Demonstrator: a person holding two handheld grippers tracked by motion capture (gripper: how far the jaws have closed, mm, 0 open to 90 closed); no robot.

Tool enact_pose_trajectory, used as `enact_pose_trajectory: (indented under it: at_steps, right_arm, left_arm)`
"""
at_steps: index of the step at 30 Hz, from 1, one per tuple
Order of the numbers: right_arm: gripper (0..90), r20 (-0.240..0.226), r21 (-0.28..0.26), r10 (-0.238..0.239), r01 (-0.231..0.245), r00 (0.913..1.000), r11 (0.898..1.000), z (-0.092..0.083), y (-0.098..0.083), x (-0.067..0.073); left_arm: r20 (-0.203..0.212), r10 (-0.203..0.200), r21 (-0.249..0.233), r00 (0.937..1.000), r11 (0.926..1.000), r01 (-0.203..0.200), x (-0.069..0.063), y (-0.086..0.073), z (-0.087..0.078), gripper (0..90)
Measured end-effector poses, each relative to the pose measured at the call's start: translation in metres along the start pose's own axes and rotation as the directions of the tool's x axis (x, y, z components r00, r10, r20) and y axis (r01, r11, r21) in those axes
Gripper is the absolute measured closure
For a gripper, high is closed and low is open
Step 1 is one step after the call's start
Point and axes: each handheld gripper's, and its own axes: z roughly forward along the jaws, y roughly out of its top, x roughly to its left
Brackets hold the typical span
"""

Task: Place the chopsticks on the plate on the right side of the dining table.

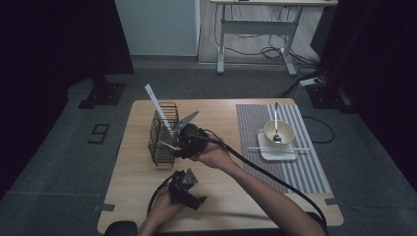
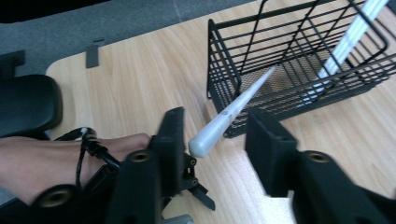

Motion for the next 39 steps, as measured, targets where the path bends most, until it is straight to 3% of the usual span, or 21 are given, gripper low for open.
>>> enact_pose_trajectory:
  at_steps: [3,6,8,16,39]
  right_arm:
    - [71.4,0.023,-0.003,0.001,-0.001,0.9997,1.0,-0.003,0.001,0.002]
    - [74.5,0.074,0.004,-0.026,0.026,0.9969,1.0,-0.006,0.002,0.004]
    - [76.5,0.117,0.01,-0.045,0.045,0.9921,0.999,-0.009,0.003,0.005]
    - [82.8,0.21,0.021,-0.076,0.073,0.9748,0.997,-0.024,0.005,0.004]
    - [82.8,0.131,-0.094,-0.002,0.015,0.9914,0.995,-0.093,-0.008,-0.016]
  left_arm:
    - [-0.001,-0.001,-0.004,1.0,1.0,0.001,0.0,0.0,0.0,0.0]
    - [-0.001,-0.004,-0.006,1.0,1.0,0.004,0.0,0.0,0.0,0.0]
    - [0.0,0.0,-0.005,1.0,1.0,0.0,0.0,0.0,0.0,0.0]
    - [-0.003,-0.003,-0.005,1.0,1.0,0.003,0.0,0.0,0.0,0.0]
    - [0.002,0.004,0.0,1.0,1.0,-0.004,-0.001,0.0,0.0,0.0]
